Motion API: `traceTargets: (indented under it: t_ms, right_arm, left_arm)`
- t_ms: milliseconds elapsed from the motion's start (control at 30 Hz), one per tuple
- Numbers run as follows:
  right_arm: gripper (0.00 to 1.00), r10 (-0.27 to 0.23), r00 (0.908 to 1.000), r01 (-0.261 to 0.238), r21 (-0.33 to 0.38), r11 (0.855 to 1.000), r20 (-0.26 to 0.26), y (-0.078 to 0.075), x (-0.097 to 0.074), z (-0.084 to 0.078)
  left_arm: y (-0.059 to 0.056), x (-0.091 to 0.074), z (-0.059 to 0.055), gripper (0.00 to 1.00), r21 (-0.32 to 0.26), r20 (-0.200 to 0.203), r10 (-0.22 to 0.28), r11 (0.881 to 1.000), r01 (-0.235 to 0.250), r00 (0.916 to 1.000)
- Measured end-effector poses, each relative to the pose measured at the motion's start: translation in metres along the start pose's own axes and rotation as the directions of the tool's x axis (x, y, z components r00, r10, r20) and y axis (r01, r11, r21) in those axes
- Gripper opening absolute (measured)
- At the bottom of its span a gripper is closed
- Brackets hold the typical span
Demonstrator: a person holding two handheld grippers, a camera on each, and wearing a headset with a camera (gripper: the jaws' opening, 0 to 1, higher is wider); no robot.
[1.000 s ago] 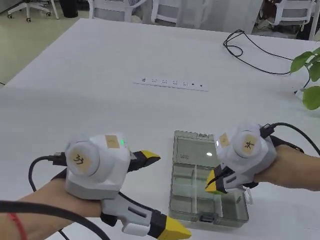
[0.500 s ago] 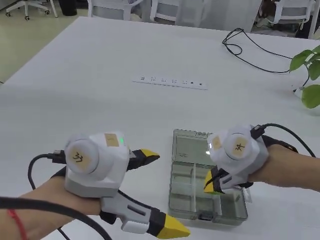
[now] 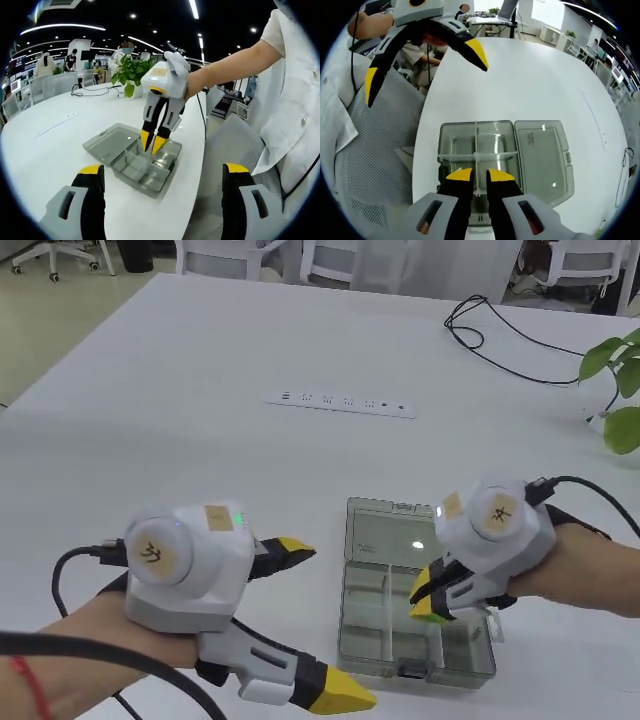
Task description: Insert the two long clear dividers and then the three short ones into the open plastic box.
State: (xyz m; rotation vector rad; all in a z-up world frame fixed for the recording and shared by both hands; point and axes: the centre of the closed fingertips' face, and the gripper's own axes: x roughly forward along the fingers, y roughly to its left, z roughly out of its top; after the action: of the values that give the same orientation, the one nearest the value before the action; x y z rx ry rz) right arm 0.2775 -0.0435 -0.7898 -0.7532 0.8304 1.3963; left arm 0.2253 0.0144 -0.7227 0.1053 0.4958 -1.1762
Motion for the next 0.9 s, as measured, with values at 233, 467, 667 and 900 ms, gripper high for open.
traceTargets:
  t_ms: [233, 467, 667, 900]
  right_arm:
    - [0.17, -0.033, 0.9968, 0.028, 0.057, 0.998, 0.072, -0.004, -0.030, 0.001]
    - [0.24, -0.072, 0.9923, 0.062, 0.097, 0.993, 0.101, -0.004, -0.059, -0.015]
    - [0.27, -0.096, 0.9923, 0.085, 0.130, 0.988, 0.078, 0.001, -0.080, -0.045]
    - [0.31, -0.118, 0.9925, 0.112, 0.166, 0.980, 0.029, 0.008, -0.098, -0.083]
  left_arm:
    - [0.000, -0.003, 0.000, 1.00, -0.003, 0.002, 0.009, 1.000, -0.009, 1.0000]
    - [0.000, -0.007, -0.001, 1.00, -0.004, 0.000, 0.016, 1.000, -0.016, 0.9999]
    - [0.002, -0.009, 0.000, 1.00, -0.002, -0.003, 0.021, 1.000, -0.021, 0.9998]
    - [0.003, -0.011, 0.000, 1.00, -0.003, -0.006, 0.025, 1.000, -0.025, 0.9997]
